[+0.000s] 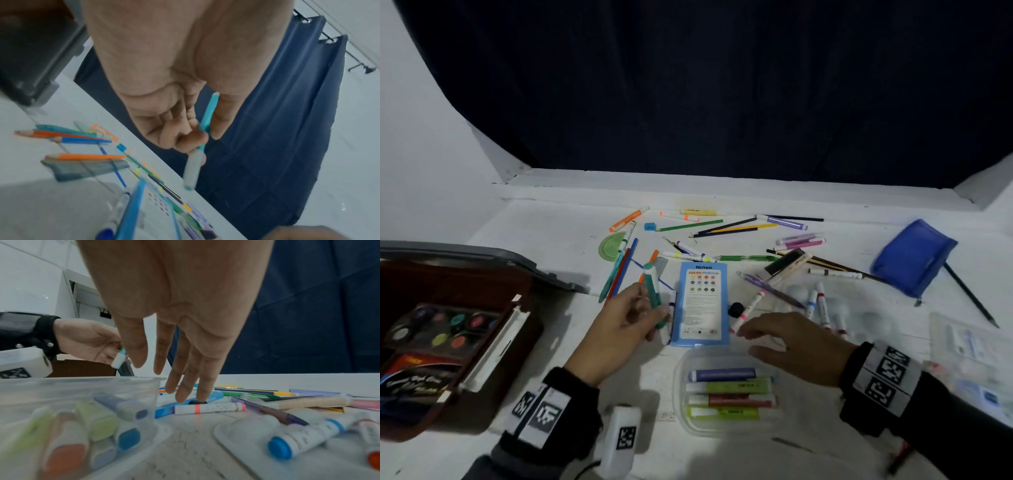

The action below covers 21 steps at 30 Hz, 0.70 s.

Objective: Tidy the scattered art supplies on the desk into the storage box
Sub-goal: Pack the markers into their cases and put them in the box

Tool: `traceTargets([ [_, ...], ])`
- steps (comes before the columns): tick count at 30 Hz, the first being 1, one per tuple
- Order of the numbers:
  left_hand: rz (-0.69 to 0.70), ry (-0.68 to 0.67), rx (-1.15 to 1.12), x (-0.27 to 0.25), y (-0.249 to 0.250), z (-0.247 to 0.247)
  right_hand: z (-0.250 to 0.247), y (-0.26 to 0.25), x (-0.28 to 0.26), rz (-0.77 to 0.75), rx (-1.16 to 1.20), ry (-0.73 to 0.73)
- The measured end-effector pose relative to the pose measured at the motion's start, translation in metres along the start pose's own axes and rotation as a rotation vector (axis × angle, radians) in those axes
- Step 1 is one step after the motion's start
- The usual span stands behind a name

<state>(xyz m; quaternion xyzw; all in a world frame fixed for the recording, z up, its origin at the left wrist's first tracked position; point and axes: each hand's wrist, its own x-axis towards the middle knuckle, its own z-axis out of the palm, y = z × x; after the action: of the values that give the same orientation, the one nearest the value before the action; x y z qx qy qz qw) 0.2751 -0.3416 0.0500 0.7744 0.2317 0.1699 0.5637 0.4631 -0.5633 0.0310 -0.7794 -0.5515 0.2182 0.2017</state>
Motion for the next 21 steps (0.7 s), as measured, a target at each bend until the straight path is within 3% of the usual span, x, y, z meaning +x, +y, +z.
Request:
traceTargets([
  [5,0.075,-0.095,-0.136,-0.037,0.012,0.022,0.013,0.004,-0.023,-0.034,-0.019,-0.013],
  [11,0.100,-0.285,0.151,-0.052,-0.002,0.035,0.027,-0.001,-0.034,-0.089,-0.060,0.003],
  [21,0.147,-0.251,0.146,-0.055,0.005,0.050,0.030,-0.001,-0.037,-0.038,-0.083,0.035],
])
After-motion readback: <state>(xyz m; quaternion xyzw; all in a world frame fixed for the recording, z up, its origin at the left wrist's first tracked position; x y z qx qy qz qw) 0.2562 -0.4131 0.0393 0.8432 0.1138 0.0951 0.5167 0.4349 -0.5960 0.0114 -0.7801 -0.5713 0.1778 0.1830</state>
